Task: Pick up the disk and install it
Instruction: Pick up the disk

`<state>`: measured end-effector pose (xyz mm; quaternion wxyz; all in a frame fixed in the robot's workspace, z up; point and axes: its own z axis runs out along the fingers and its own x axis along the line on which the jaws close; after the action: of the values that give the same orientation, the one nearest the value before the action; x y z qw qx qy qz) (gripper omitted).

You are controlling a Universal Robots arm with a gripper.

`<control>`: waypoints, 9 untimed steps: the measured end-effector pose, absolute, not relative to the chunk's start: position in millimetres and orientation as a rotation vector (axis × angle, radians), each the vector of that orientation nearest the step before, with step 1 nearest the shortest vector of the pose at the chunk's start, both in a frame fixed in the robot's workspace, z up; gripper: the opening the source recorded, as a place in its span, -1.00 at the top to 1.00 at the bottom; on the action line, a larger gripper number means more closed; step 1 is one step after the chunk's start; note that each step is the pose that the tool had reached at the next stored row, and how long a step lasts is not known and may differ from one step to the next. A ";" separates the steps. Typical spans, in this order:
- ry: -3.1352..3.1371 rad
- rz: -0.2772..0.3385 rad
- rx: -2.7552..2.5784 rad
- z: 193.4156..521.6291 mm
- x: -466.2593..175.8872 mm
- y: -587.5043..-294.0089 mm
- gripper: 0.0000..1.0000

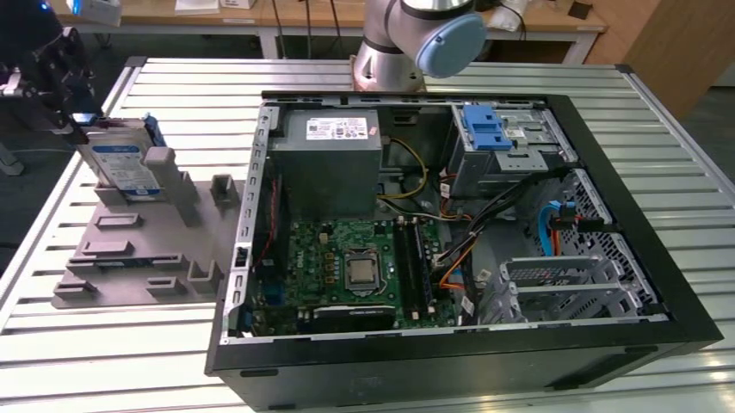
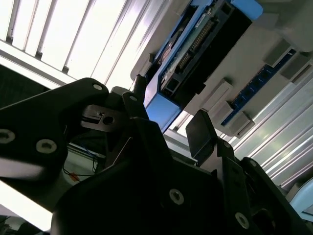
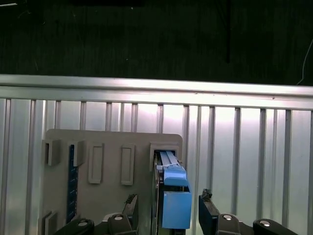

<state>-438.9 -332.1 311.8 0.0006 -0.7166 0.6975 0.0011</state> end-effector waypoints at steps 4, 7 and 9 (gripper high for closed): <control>2.190 0.003 -2.250 310.9 -438.9 -332.0 -0.04; 2.195 0.004 -2.246 308.4 -439.0 -332.1 -0.04; 2.203 0.004 -2.238 306.2 -439.1 -332.1 -0.04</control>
<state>-439.1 -332.1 306.2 0.0006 -0.7126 0.7016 0.0011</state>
